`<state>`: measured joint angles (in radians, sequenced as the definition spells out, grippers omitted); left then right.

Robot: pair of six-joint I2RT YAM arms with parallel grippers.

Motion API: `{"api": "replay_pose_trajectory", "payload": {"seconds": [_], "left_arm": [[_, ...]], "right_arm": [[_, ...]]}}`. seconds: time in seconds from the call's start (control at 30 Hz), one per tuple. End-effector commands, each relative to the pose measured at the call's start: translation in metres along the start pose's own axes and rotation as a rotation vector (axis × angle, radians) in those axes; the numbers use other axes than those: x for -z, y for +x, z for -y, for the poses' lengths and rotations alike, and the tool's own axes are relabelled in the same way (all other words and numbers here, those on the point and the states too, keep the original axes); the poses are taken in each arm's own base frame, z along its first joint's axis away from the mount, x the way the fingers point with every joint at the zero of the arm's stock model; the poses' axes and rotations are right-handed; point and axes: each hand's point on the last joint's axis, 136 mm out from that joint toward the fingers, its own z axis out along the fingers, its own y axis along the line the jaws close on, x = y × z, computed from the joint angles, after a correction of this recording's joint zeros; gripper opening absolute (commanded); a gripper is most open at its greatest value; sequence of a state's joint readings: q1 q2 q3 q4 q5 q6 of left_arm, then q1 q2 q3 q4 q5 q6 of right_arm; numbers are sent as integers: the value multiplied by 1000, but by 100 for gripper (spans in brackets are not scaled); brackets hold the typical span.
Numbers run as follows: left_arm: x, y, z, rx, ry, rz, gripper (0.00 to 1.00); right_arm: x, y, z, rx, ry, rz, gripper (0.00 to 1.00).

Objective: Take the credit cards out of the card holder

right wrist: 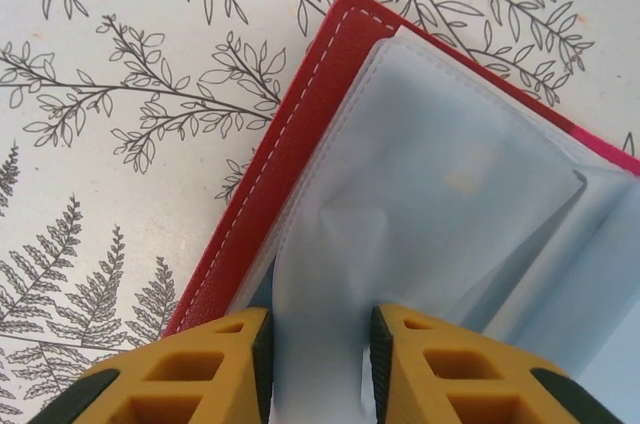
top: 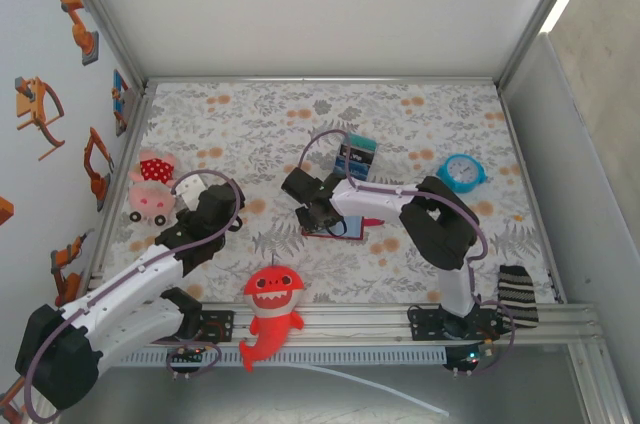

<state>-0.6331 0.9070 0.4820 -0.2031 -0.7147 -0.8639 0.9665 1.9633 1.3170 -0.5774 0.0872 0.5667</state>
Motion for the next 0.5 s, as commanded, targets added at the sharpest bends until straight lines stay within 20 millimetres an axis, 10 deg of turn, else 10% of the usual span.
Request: {"api": "replay_pose_trajectory", "payload": {"seconds": [0.0, 0.47], "left_arm": [[0, -4, 5, -30, 7, -11, 97], [-2, -9, 53, -113, 146, -68, 97]], "right_arm": [[-2, 12, 9, -9, 35, -21, 27], [27, -3, 19, -45, 72, 86, 21]]}}
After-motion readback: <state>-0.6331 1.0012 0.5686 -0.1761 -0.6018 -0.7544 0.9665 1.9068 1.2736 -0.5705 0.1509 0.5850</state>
